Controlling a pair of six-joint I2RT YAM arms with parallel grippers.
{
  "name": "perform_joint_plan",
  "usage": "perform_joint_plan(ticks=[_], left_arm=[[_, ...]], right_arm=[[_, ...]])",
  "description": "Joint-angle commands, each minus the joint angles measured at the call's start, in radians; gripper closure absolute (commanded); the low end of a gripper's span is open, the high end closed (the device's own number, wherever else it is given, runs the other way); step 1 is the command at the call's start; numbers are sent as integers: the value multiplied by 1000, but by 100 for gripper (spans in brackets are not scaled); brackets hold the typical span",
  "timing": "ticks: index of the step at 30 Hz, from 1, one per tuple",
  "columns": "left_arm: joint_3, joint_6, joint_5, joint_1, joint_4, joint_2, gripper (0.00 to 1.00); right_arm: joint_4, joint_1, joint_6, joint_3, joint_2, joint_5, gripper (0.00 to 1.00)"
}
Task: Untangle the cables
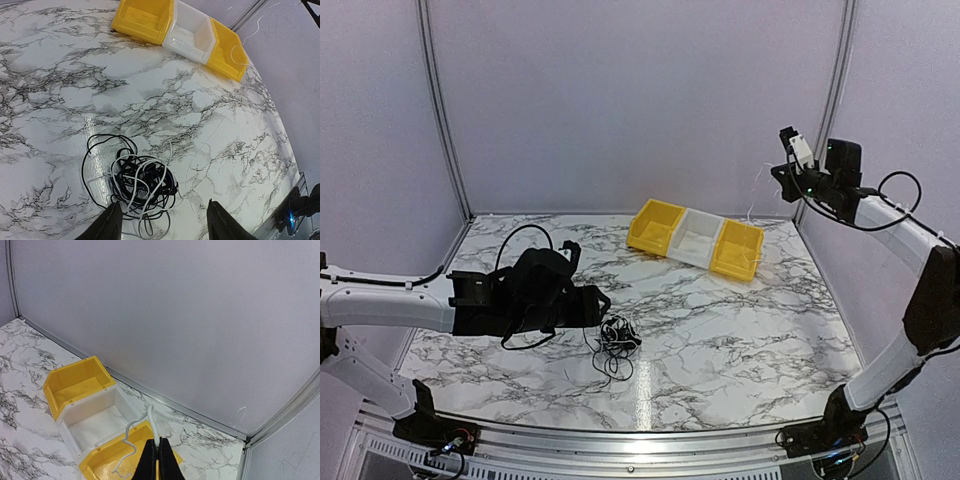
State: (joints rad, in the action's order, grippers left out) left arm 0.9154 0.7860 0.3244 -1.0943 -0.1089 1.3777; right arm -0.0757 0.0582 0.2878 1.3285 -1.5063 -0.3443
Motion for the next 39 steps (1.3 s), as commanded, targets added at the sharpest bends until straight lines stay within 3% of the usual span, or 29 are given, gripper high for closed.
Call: perform_joint_plan(ticks=[1,16,23,39], left_arm=[[-9,17,18,-10,-26,14,39],[-21,27,33,-13,-26,17,39],[-28,30,28,-15,-26,21,39],[-21,35,24,-16,-26,54,39]], right_arm=[[-7,-9,-11,20,-23,-34,100],[-209,-8,61,22,-213,-11,100],[-256,-9,67,69,-309,43,100],[-362,-8,99,232,-490,10,100]])
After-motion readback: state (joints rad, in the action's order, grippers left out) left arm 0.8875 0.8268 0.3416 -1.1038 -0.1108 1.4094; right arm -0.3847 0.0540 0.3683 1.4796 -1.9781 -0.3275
